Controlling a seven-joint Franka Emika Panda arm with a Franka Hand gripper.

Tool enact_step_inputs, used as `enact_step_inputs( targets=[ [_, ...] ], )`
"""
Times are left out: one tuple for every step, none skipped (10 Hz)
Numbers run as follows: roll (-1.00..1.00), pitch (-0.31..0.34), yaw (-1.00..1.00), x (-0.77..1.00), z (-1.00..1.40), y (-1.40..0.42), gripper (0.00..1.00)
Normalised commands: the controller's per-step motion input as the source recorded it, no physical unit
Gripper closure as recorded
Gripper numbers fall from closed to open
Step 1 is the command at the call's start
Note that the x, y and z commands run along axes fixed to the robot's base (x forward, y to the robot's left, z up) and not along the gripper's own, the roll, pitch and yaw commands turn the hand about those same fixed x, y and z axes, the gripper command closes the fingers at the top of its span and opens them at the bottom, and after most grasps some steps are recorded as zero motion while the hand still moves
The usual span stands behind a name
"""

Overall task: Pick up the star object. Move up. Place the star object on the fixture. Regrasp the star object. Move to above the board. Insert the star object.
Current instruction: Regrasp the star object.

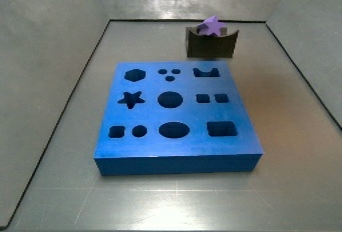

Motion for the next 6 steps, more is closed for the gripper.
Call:
enact_step_inputs(
  targets=[
    [0.22,0.033,0.27,0.04,-1.0,0.04,0.0],
    [0.21,-0.006,0.23,0.05,-1.0,0.03,0.0],
    [0.17,-0.053,0.19,0.06,-1.0,0.02,0.0],
    [0.14,-0.083,0.16,0.07,-1.0,0.02,0.0],
    [0.11,-0.107,0.11,0.08,-1.0,0.02,0.0],
    [0.09,-0.117,0.08,0.09,-1.0,0.01,0.0]
  ],
)
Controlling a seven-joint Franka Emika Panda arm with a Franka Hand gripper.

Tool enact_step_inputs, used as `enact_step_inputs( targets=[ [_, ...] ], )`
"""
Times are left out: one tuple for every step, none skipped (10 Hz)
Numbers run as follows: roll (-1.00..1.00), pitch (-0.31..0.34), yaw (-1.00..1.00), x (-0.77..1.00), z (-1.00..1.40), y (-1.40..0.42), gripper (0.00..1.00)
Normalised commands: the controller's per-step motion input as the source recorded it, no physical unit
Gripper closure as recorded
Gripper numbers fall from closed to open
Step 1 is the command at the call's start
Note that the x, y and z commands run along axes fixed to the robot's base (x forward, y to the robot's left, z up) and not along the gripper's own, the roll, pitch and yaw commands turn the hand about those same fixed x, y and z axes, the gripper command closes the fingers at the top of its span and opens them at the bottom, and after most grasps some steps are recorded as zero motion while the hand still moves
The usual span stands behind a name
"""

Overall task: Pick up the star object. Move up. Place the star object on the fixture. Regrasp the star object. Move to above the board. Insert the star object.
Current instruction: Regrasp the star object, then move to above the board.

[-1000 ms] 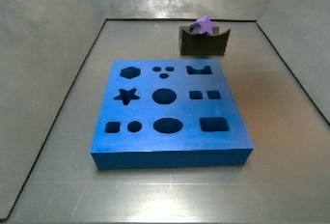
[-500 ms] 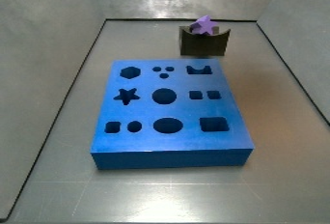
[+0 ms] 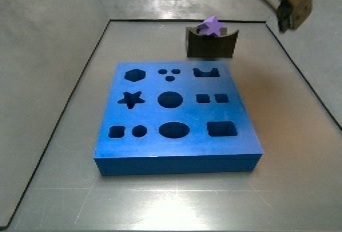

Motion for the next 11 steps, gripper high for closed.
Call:
enact_step_inputs(
  targets=[
    [0.08,-0.115,0.04,0.1,-1.0,0.01,0.0],
    [0.08,-0.103,0.01,0.11,-1.0,0.01,0.0],
    [0.07,-0.09,-0.01,0.12,-1.0,0.01,0.0],
    [0.07,-0.069,-0.03,0.12,-1.0,0.0,0.0],
    [0.07,-0.036,-0.04,0.12,-0.89,0.0,0.0],
    [0.07,-0.015,-0.03,0.11,-0.74,0.0,0.0],
    [0.07,0.013,-0.03,0.1,-0.55,-0.01,0.0],
    [0.07,0.033,-0.01,0.1,-0.42,-0.01,0.0],
    [0.07,0.044,0.0,0.1,-0.33,-0.01,0.0],
    [0.0,0.0,0.0,0.0,0.0,0.0,1.0],
    [0.08,-0.26,0.29,-0.35,1.0,-0.09,1.0]
  ],
)
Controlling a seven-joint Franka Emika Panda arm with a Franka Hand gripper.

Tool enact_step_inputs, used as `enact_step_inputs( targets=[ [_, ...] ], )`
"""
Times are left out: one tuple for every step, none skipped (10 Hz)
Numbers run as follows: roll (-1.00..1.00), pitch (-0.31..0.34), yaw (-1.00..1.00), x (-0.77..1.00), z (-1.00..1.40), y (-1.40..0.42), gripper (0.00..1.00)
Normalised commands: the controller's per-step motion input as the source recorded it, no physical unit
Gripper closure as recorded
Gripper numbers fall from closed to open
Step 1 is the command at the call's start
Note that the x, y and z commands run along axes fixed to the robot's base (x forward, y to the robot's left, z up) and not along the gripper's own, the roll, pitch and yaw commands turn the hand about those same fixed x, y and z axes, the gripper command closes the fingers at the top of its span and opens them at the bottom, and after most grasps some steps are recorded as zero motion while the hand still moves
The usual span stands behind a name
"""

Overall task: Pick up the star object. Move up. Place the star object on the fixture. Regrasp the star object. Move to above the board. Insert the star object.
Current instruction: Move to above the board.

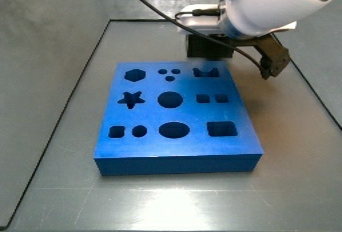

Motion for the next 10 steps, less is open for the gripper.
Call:
enact_step_inputs(
  targets=[
    [0.06,-0.275,0.28,-0.34,1.0,-0.1,1.0],
    [0.03,-0.319,0.2,-0.34,1.0,-0.09,1.0],
    [-0.01,-0.327,0.08,-0.32,1.0,-0.08,1.0],
    [-0.01,-0.316,0.0,-0.31,1.0,-0.08,1.0],
    [-0.03,-0.279,-0.09,-0.3,1.0,-0.07,1.0],
    [-0.04,-0.237,-0.13,-0.3,1.0,-0.07,1.0],
    [-0.06,-0.207,-0.15,-0.29,1.0,-0.06,1.0],
    [-0.08,-0.142,-0.17,-0.28,1.0,-0.06,1.0],
    [-0.1,-0.096,-0.19,-0.28,1.0,-0.05,1.0],
    [-0.11,-0.04,-0.2,-0.27,1.0,-0.04,1.0]
  ],
)
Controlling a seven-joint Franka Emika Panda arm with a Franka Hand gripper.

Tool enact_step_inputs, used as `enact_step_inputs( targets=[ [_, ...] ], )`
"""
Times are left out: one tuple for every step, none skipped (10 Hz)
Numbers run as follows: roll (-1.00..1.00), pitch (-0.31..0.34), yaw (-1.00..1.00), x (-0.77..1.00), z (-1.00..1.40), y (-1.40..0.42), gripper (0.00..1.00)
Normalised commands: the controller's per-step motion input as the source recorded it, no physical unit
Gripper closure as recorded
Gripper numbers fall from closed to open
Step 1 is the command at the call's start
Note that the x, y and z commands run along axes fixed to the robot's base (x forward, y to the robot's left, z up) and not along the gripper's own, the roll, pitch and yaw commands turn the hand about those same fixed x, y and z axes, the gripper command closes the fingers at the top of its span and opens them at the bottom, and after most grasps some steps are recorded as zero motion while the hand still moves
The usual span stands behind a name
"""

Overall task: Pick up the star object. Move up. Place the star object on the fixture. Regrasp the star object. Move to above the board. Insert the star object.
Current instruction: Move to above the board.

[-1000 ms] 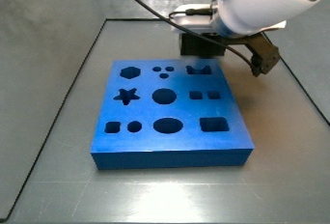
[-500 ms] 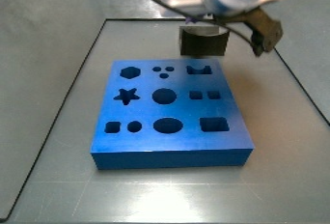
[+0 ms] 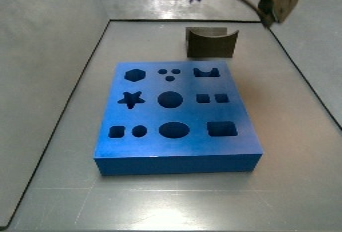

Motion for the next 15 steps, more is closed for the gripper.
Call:
enact_step_inputs(
  targets=[
    [-0.12,-0.012,-0.2,-0.26,1.0,-0.04,1.0],
    [-0.13,0.037,-0.18,-0.25,1.0,-0.03,1.0],
    [-0.13,0.067,-0.15,-0.24,1.0,-0.02,1.0],
    [-0.12,0.095,-0.11,-0.22,1.0,-0.01,1.0],
    [-0.11,0.112,-0.08,-0.21,1.0,-0.01,1.0],
    [-0.09,0.121,-0.04,-0.2,1.0,-0.01,1.0],
    [-0.07,0.128,-0.02,-0.17,0.96,0.0,1.0],
    [-0.05,0.135,0.02,-0.11,0.72,0.0,1.0],
    [-0.04,0.138,0.04,-0.07,0.55,-0.01,1.0],
    [-0.04,0.138,0.06,-0.04,0.37,-0.01,1.0],
    [-0.04,0.143,0.08,-0.02,0.21,-0.02,1.0],
    [-1.0,0.072,-0.16,-0.26,0.13,-1.0,1.0],
    [-1.0,0.067,-0.16,-0.26,0.13,-1.0,1.0],
    [-1.0,0.069,-0.16,-0.28,0.15,-1.0,1.0],
    [-1.0,0.077,-0.15,-0.28,0.14,-1.0,1.0]
  ],
)
